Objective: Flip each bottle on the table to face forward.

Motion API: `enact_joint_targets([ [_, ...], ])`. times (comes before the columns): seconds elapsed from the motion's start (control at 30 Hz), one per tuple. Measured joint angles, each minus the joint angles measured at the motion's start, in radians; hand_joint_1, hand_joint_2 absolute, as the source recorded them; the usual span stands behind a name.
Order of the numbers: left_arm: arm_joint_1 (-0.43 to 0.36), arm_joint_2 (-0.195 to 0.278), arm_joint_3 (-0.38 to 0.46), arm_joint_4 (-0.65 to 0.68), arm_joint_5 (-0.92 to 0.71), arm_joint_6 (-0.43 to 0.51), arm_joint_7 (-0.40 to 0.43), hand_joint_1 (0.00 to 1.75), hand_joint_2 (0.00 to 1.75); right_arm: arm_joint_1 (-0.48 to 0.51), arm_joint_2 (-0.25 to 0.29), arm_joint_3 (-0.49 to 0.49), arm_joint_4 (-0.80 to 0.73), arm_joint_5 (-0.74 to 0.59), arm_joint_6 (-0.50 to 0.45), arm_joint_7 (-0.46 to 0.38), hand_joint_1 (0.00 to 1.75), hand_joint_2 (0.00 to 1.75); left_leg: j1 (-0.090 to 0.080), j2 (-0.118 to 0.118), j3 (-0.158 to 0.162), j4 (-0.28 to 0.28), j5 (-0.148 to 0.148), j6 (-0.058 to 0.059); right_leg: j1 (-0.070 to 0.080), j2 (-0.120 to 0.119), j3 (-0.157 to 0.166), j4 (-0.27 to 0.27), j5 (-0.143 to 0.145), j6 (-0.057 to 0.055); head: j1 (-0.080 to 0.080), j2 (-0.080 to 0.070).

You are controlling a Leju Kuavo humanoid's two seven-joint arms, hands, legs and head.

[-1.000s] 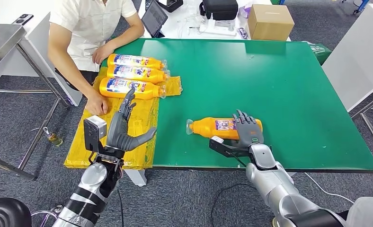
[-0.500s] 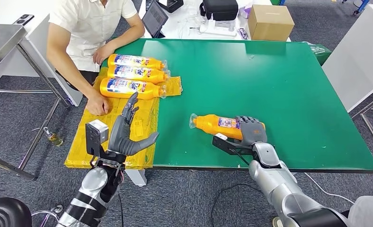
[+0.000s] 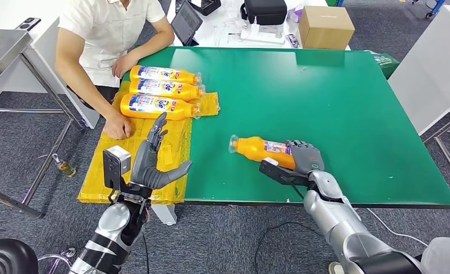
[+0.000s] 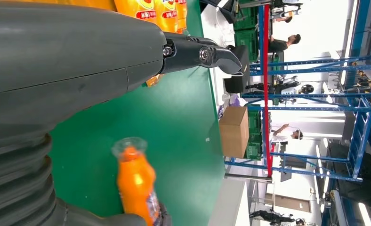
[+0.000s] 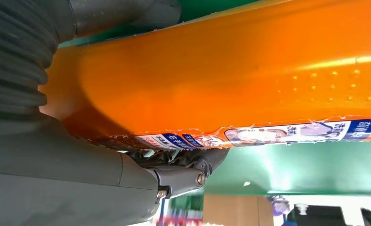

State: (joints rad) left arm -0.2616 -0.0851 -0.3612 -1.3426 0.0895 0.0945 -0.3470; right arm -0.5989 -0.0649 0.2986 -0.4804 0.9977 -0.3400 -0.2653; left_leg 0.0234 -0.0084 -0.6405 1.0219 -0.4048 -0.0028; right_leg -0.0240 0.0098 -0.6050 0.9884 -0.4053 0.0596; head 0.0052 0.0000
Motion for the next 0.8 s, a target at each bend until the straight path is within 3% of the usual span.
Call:
enact_joint_targets([
  [0.1, 0.011, -0.004, 0.000, -0.003, -0.007, 0.074, -0.006, 0.00, 1.75, 0.021, 0.014, -0.022, -0.050, -0.168, 0.072, -0.116, 1.70, 1.75, 0.000, 0.004, 0.005, 0.000, -0.003, -0.001, 0.000, 0.005, 0.002, 0.000, 0.000, 0.000, 0.000, 0.000],
  [0.2, 0.040, -0.029, 0.000, -0.007, 0.050, 0.150, 0.013, 0.00, 1.75, 0.086, 0.037, -0.026, -0.165, -0.324, 0.144, -0.172, 1.61, 1.75, 0.000, 0.004, 0.007, 0.000, -0.003, -0.001, 0.000, 0.006, 0.004, 0.000, 0.000, 0.000, -0.001, 0.000],
  [0.3, 0.093, -0.057, -0.022, -0.006, 0.193, 0.115, 0.050, 0.00, 1.75, 0.168, 0.056, -0.016, -0.313, -0.461, 0.202, -0.185, 1.44, 1.75, 0.001, 0.004, 0.005, 0.000, -0.003, -0.001, 0.000, 0.005, 0.003, 0.000, -0.001, -0.001, -0.001, 0.000],
  [0.43, 0.152, -0.070, -0.090, -0.004, 0.274, 0.093, 0.037, 0.00, 1.75, 0.247, 0.065, 0.015, -0.476, -0.568, 0.209, -0.193, 1.24, 1.75, 0.000, 0.003, -0.001, 0.000, -0.003, -0.001, 0.000, 0.005, -0.002, 0.000, -0.001, 0.000, 0.000, 0.000],
  [0.5, 0.161, -0.070, -0.117, -0.005, 0.297, 0.109, 0.036, 0.00, 1.75, 0.264, 0.065, 0.032, -0.538, -0.589, 0.201, -0.194, 1.25, 1.75, 0.000, 0.003, -0.002, 0.000, -0.003, -0.001, 0.000, 0.005, -0.003, 0.000, -0.001, 0.000, 0.000, 0.000],
  [0.63, 0.164, -0.070, -0.143, -0.005, 0.325, 0.124, 0.042, 0.00, 1.75, 0.279, 0.064, 0.058, -0.605, -0.601, 0.192, -0.195, 1.45, 1.75, 0.000, 0.003, -0.003, 0.000, -0.003, -0.001, 0.000, 0.004, -0.004, 0.000, -0.001, 0.000, -0.001, 0.000],
  [0.8, 0.161, -0.069, -0.154, -0.010, 0.350, 0.132, 0.042, 0.00, 1.75, 0.288, 0.064, 0.077, -0.627, -0.619, 0.181, -0.205, 1.49, 1.75, 0.000, 0.003, -0.003, 0.000, -0.003, -0.001, 0.000, 0.004, -0.004, 0.000, -0.001, 0.000, -0.001, 0.000],
])
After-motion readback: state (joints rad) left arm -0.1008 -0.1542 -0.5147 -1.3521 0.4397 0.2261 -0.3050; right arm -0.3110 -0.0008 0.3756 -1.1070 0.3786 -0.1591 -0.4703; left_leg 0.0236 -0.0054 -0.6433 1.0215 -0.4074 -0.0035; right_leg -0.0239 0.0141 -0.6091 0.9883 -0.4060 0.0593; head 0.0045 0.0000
